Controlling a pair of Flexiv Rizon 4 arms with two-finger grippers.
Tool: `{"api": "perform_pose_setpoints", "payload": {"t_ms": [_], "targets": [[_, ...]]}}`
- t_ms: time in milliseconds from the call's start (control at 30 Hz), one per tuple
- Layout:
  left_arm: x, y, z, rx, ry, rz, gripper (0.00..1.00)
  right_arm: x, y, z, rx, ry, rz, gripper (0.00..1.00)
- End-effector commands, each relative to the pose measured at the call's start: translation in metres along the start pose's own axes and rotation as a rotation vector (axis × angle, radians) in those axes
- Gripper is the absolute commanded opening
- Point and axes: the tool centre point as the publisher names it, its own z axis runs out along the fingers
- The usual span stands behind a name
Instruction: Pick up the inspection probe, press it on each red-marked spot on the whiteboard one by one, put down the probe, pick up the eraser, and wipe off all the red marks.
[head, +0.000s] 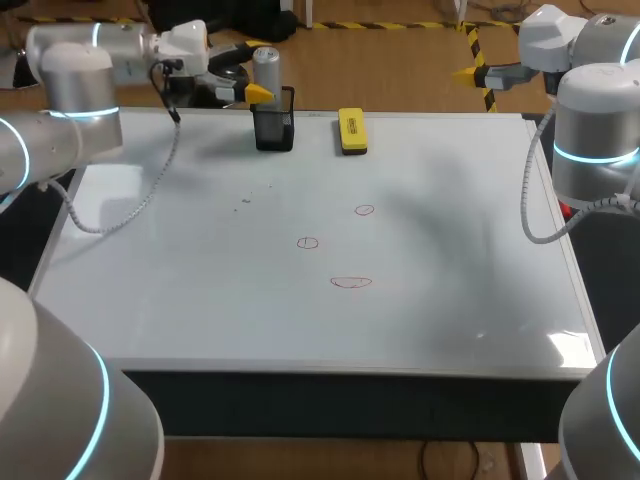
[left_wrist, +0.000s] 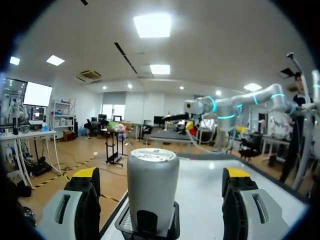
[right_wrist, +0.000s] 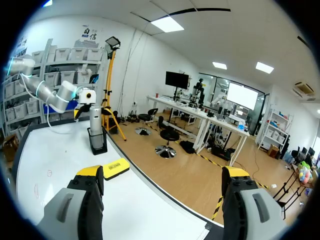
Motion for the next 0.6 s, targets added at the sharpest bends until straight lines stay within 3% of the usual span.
{"api": "perform_pose_setpoints", "payload": {"t_ms": [33,600], "targets": [[-0.004,0.011,0.003,0.018,0.009,-0.005,1.00,0.000,0.000,0.000,0.002,0.001,0.000,1.00],[-0.010,0.024,0.023,0.037,0.010,-0.005,1.00,0.000,0.000,0.000,0.002,0.001,0.000,1.00]]}}
